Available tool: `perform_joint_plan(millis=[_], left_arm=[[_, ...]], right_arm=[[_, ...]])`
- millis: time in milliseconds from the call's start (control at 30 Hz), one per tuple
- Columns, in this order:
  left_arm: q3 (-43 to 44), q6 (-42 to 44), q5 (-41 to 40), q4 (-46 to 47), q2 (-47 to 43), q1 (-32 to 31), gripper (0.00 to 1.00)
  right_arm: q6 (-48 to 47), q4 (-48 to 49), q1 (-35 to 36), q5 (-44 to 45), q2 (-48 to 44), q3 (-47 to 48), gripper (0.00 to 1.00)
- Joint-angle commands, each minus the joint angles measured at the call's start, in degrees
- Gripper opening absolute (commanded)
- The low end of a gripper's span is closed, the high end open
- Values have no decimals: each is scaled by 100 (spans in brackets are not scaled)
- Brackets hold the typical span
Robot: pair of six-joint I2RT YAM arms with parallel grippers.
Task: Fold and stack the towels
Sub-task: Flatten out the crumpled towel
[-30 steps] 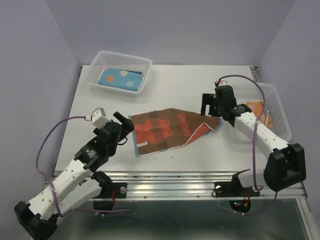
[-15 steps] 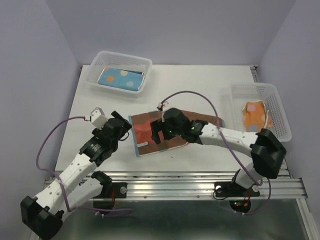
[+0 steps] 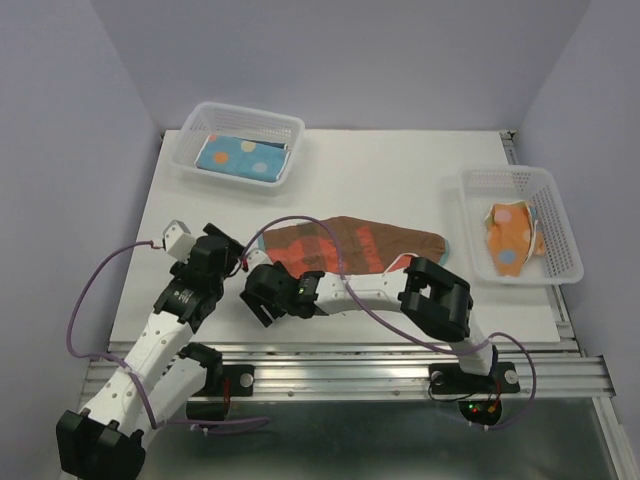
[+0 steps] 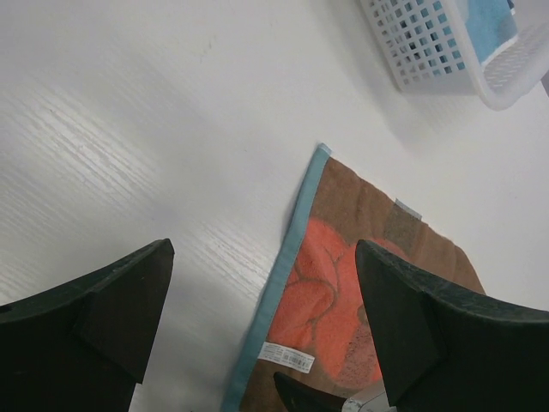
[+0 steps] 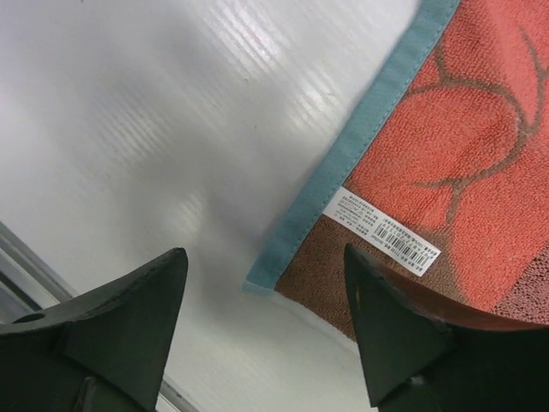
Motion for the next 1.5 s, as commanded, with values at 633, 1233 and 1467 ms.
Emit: perform_joint_plan(millis=[633,1233,1467], left_arm=[[-114,466,913,739,523,65,99],[-246,818,2611,2295,2905,-181,95],[53,879,2434,2234,3538,-287,68]], right_arm=[[942,466,83,102,-746,-1910,9],[1462,853,83,76,-2777,-3951,2],[1462,977,75,146,-2698,-3995,2]])
